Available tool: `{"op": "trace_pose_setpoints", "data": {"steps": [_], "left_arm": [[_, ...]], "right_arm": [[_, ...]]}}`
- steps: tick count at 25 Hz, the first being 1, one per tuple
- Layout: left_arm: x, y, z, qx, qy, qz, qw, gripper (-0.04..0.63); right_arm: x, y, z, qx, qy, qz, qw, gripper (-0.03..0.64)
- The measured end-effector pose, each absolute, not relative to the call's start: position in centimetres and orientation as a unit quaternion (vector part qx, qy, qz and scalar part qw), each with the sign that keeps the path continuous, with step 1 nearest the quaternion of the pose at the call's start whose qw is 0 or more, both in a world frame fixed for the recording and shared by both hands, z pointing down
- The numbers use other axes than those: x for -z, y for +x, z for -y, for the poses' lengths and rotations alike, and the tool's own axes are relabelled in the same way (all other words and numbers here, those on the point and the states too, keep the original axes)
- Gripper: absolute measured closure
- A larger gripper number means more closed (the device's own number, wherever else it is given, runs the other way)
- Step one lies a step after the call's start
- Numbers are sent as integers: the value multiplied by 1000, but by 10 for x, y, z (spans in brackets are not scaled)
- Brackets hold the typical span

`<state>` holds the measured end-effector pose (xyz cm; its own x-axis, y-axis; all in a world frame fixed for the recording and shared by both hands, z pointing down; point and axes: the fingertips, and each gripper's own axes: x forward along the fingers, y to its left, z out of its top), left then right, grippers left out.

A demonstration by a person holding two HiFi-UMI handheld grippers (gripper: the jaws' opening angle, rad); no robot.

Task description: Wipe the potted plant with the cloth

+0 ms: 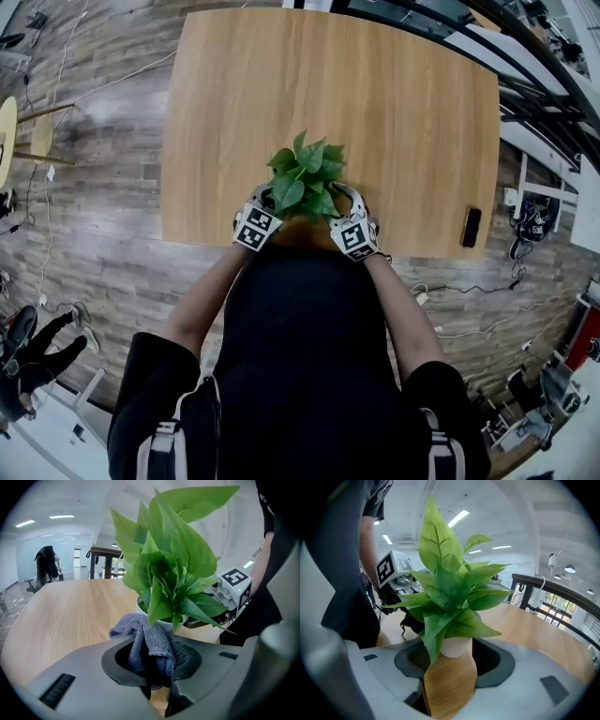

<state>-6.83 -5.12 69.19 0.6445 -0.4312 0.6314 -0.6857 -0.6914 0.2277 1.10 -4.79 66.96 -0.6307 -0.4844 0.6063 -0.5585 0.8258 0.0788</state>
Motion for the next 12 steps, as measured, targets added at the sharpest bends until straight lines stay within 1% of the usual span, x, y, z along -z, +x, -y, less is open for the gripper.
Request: {"op": "trace_pose_setpoints", "data": {"steps": [6,12], "left_arm": [[-693,-64,37,-273,885,295,234,480],[-694,-66,49,-268,885,302,231,480]], "right_arm": [[-669,9,49,-72,302,898,312,385],[-669,8,40,-81,304,896,313,385]]}}
